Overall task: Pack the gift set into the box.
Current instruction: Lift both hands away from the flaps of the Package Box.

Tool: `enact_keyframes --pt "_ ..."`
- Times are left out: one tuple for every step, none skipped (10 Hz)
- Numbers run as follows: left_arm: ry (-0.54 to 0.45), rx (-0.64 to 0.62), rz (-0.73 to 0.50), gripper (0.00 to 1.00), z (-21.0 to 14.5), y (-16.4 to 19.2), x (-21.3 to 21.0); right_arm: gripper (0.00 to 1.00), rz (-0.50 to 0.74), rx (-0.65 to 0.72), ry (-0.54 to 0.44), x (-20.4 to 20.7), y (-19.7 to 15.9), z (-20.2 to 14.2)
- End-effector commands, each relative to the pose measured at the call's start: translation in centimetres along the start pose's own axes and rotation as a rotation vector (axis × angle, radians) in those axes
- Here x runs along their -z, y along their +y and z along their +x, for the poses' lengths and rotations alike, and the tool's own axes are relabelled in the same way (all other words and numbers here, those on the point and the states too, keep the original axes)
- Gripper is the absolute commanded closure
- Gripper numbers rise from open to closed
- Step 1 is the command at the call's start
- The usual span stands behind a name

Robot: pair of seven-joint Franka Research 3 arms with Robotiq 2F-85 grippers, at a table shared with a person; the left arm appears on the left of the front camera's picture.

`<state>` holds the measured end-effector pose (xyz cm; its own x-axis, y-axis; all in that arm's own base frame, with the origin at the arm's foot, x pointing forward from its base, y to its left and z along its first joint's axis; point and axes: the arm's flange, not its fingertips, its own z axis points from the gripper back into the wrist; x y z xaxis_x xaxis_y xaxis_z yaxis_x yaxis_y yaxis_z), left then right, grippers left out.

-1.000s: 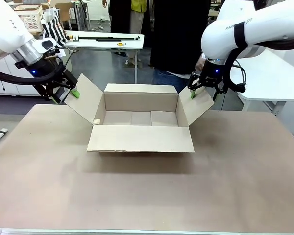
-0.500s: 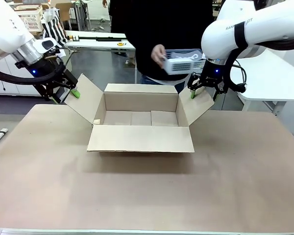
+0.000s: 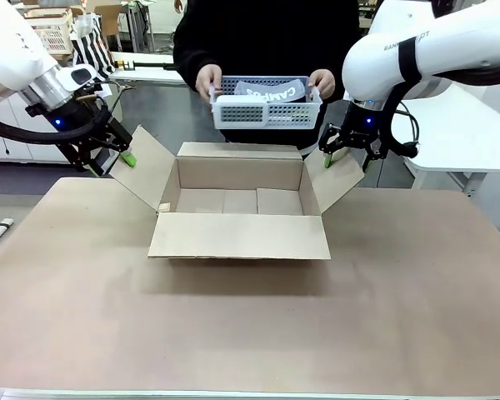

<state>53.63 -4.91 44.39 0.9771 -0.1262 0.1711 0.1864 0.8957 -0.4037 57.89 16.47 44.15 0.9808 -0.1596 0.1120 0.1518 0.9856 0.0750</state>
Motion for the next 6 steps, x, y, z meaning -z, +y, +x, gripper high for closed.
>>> enact_keyframes --pt "0.0 -0.01 0.022 0.0 -0.12 -0.18 -0.15 0.0 -0.022 0.021 -0.007 -0.25 0.09 0.08" --pt "0.0 -0.01 0.022 0.0 -0.12 -0.18 -0.15 0.0 -0.022 0.021 -0.007 -0.25 0.09 0.08" --pt "0.0 -0.01 0.022 0.0 -0.12 -0.18 -0.15 0.0 -0.022 0.021 -0.007 -0.25 0.09 0.08" --pt "0.0 -0.01 0.022 0.0 -0.12 -0.18 -0.15 0.0 -0.022 0.021 -0.007 -0.25 0.09 0.08" --pt "0.0 -0.01 0.022 0.0 -0.12 -0.18 -0.15 0.0 -0.022 0.021 -0.007 -0.25 0.09 0.08" --pt "0.0 -0.01 0.022 0.0 -0.12 -0.18 -0.15 0.0 -0.022 0.021 -0.007 -0.25 0.09 0.08"
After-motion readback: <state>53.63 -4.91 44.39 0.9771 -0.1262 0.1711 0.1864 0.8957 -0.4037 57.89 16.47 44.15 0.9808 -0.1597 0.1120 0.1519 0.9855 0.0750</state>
